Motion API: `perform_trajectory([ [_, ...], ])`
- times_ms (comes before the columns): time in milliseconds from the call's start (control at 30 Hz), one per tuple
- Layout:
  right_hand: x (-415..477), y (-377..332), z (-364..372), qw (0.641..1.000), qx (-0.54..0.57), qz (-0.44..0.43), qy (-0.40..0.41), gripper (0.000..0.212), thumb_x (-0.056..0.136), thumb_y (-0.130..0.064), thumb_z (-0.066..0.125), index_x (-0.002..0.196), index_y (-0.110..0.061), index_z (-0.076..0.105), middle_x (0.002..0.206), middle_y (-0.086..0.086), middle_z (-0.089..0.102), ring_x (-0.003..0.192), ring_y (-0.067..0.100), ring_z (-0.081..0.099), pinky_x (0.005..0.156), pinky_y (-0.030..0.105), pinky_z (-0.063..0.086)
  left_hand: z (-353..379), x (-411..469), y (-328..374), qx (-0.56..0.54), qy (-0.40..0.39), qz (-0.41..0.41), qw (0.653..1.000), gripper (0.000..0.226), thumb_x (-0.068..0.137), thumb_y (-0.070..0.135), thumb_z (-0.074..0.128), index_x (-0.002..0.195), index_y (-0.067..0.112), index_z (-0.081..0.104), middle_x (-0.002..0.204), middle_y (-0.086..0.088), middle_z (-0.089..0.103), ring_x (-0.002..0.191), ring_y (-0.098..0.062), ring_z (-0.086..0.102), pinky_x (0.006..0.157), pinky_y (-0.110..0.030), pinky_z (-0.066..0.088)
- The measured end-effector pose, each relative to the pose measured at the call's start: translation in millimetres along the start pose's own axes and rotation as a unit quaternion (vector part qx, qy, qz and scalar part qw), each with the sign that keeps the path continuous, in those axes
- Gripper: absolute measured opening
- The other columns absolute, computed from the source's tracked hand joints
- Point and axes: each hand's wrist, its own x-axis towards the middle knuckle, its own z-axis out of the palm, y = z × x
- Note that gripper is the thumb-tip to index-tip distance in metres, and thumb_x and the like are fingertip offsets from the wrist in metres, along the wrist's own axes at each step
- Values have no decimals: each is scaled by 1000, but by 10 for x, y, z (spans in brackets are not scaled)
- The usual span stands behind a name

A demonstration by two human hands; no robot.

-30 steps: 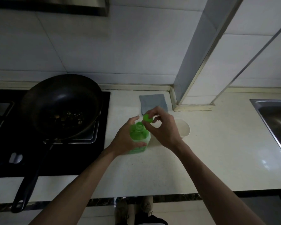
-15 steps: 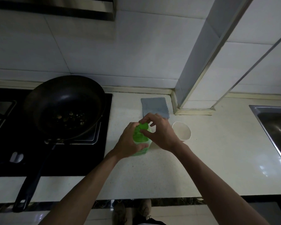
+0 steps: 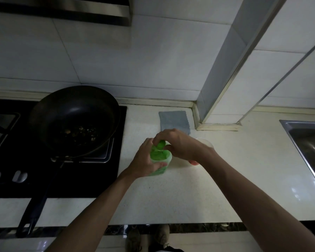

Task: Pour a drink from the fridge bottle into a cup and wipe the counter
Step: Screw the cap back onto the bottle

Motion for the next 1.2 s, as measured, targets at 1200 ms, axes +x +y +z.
perform_trajectory([
  [1200, 59, -123, 57, 988, -155, 4, -3, 51, 88, -19, 68, 135, -18, 48, 114, 7, 58, 102, 20, 58, 81, 35, 55, 27, 5, 0, 21, 8, -22, 1000, 81, 66, 39, 84, 131, 26, 38, 121, 9, 47, 110, -5, 50, 92, -22, 46],
])
